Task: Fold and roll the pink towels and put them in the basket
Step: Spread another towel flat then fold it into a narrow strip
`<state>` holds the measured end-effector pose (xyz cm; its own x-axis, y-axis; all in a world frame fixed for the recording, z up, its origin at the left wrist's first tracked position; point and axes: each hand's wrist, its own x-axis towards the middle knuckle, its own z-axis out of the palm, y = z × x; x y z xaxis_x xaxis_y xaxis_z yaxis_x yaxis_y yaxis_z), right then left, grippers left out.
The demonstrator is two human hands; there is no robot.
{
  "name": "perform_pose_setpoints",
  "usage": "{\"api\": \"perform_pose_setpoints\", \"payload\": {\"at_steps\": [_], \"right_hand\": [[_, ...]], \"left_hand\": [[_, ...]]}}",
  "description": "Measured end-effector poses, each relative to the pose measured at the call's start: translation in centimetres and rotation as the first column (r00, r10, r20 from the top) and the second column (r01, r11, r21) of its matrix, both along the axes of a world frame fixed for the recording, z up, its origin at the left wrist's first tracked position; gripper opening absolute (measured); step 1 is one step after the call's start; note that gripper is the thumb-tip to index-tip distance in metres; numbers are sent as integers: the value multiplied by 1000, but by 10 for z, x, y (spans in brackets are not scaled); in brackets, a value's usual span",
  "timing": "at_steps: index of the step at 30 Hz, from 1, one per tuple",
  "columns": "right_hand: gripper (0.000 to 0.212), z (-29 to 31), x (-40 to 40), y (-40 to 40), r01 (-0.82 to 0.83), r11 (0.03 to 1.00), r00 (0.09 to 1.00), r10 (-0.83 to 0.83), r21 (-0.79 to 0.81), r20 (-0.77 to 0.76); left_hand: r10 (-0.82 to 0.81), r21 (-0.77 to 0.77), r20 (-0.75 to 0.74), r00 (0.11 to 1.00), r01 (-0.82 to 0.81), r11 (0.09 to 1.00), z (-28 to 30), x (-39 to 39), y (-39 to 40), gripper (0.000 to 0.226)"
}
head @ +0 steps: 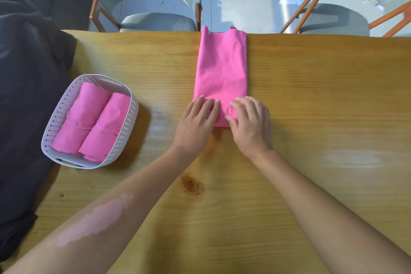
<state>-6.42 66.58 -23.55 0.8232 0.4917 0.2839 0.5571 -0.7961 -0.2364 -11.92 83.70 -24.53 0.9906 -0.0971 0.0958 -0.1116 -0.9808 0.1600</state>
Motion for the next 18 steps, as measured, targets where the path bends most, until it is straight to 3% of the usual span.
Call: {"api": "perform_pose_setpoints", "payload": {"at_steps": [4, 9, 12, 14, 18], "right_hand": [[48, -9, -1, -9, -105, 985, 994, 103, -136, -22], [62, -4, 25, -6, -141, 985, 977, 122, -99, -173], [64, 0, 39, -6, -157, 980, 951, 117, -123, -287], [63, 2, 48, -5, -168, 980, 927, 121, -105, -356], [58, 9, 53, -1, -165, 984, 895, 119, -71, -429]], "left_hand": [[0, 37, -94, 996, 3, 999, 9, 14, 0, 54], [37, 59, -223, 974, -24, 998, 17, 40, -6, 63], [10, 117, -195, 981, 13, 993, 16, 41, -2, 75], [2, 110, -137, 991, 13, 994, 13, 40, 2, 66], [78, -37, -83, 994, -81, 996, 16, 37, 4, 53]]}}
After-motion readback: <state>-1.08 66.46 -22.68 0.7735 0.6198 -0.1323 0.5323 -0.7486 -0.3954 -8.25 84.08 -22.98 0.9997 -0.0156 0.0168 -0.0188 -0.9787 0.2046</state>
